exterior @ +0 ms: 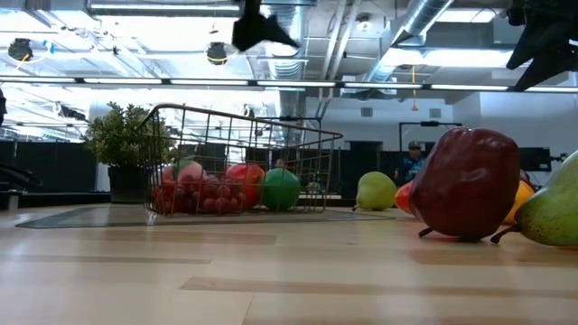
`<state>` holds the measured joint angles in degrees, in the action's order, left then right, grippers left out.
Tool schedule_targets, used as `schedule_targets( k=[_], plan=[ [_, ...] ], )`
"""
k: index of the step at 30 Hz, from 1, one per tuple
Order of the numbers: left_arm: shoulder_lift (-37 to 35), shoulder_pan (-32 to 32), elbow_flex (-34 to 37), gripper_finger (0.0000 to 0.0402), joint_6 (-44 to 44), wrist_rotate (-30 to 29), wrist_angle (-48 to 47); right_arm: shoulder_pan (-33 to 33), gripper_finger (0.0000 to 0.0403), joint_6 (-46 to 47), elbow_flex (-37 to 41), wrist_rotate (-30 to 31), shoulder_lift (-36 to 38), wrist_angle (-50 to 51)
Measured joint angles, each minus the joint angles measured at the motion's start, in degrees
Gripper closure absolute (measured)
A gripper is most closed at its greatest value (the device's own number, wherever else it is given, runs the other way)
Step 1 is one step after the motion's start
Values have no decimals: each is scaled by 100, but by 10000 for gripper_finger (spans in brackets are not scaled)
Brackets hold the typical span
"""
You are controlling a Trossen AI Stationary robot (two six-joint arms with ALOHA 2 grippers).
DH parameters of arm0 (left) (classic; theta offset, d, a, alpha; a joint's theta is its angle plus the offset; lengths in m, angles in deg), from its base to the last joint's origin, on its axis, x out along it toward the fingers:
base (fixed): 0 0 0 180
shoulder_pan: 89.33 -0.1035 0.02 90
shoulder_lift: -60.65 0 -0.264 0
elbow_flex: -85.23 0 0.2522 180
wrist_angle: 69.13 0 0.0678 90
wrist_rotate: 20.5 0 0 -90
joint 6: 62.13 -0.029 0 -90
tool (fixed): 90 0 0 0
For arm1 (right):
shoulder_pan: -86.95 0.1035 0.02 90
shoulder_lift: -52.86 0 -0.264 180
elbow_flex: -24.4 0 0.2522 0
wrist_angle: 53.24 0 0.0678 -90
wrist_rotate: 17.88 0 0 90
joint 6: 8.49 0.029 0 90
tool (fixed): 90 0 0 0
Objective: Build produce basket
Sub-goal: Put the dark red apple into the gold wire basket
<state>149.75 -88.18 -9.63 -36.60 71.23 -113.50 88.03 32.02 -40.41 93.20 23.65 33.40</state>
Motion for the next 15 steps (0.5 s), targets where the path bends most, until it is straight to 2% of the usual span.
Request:
schedule_targets(
  k=[7, 12, 15],
  plan=[
    [116, 591, -77, 73, -76, -293, 1053, 0, 17, -2, 0, -2, 1, 8],
    [627, 989, -70, 63, -488, -696, 1841, 2, 17, -2, 0, -7, -2, 13],
    [1051, 1069, -68, 62, -523, -683, 2131, 2, 17, -5, 0, -9, -1, 13]
  ],
)
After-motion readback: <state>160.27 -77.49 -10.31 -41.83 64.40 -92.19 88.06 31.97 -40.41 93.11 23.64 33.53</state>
